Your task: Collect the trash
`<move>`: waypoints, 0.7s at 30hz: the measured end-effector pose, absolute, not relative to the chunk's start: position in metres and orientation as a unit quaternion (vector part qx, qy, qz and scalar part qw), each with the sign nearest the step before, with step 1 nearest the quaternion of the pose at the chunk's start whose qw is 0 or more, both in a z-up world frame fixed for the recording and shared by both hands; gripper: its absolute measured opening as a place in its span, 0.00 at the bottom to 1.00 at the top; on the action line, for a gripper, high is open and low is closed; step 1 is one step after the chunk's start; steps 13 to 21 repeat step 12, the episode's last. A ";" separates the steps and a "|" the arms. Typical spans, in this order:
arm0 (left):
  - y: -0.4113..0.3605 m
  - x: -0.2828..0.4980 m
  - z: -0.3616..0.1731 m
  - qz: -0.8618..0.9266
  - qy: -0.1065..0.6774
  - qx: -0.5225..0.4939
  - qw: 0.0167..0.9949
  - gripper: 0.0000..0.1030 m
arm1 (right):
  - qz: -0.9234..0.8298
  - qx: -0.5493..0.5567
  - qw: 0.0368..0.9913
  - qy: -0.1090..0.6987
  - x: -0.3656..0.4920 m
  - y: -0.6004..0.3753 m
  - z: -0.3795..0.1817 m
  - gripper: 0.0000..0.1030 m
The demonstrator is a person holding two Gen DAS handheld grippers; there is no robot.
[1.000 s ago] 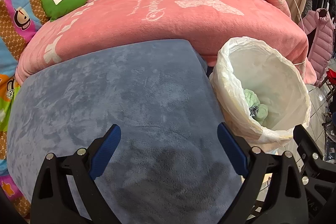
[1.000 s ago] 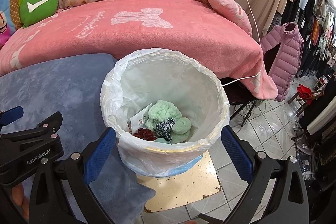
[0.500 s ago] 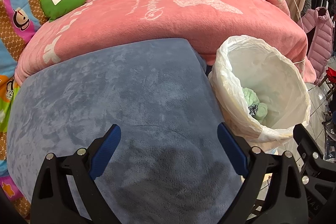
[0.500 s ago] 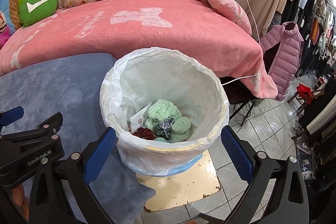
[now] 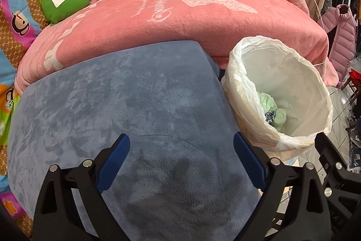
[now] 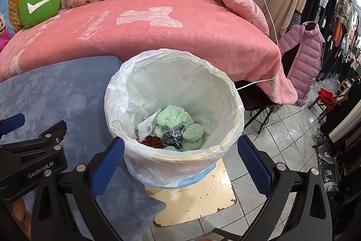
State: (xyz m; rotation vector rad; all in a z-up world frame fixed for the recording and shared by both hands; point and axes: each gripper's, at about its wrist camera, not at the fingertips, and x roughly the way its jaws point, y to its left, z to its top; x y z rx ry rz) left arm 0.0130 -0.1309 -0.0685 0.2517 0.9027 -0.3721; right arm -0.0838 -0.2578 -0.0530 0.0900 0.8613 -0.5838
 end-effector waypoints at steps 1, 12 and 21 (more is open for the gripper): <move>-0.131 0.013 -0.069 -0.178 0.433 0.121 0.875 0.86 | -0.279 0.044 0.866 0.412 -0.084 -0.258 -0.053 0.94; -0.130 0.014 -0.072 -0.182 0.439 0.115 0.873 0.86 | -0.285 0.047 0.865 0.411 -0.085 -0.261 -0.052 0.94; -0.130 0.014 -0.072 -0.182 0.439 0.115 0.873 0.86 | -0.285 0.047 0.865 0.411 -0.085 -0.261 -0.052 0.94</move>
